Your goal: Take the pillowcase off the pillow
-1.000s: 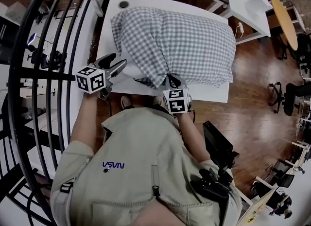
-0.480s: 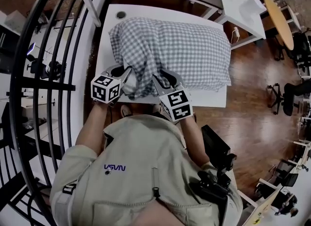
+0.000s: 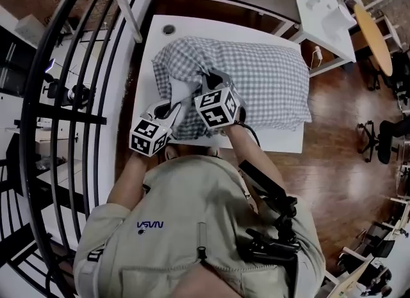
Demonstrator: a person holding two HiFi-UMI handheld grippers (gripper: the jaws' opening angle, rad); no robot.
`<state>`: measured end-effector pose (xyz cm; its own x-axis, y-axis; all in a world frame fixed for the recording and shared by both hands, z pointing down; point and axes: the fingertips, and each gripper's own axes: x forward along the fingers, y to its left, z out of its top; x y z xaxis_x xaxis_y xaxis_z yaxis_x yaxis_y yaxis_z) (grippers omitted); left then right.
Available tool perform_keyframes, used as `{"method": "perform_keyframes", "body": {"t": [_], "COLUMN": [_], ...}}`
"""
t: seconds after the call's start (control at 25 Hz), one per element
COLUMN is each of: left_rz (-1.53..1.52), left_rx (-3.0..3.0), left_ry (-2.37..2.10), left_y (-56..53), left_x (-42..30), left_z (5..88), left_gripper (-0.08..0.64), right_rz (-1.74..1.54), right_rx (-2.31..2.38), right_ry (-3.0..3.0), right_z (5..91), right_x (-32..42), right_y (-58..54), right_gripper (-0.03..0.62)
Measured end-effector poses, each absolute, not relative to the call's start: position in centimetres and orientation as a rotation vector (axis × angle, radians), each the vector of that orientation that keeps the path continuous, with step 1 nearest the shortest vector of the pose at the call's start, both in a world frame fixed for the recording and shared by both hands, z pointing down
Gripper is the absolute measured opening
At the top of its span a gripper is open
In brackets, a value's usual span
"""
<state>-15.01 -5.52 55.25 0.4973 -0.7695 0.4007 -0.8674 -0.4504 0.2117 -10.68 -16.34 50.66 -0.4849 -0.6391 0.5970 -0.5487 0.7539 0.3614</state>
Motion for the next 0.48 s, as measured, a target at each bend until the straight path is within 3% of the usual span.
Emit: {"method": "perform_keyframes", "body": {"t": [0.32,0.48], "left_rz": [0.198,0.202], "left_rx": [2.345,2.352], "left_ry": [-1.336,-1.272], "left_y": [-3.0,-2.9], "left_x": [-16.2,-15.7], "left_z": [56.2,56.1], "left_gripper": [0.028,0.068], "right_rz": [0.016,0.026], "right_rx": [1.314,1.217], "right_ry": [-2.076,-2.075], "right_z": [49.5,53.1], "right_x": [1.1,1.5], "right_y": [-25.1,-24.0], "right_gripper": [0.011,0.011]}}
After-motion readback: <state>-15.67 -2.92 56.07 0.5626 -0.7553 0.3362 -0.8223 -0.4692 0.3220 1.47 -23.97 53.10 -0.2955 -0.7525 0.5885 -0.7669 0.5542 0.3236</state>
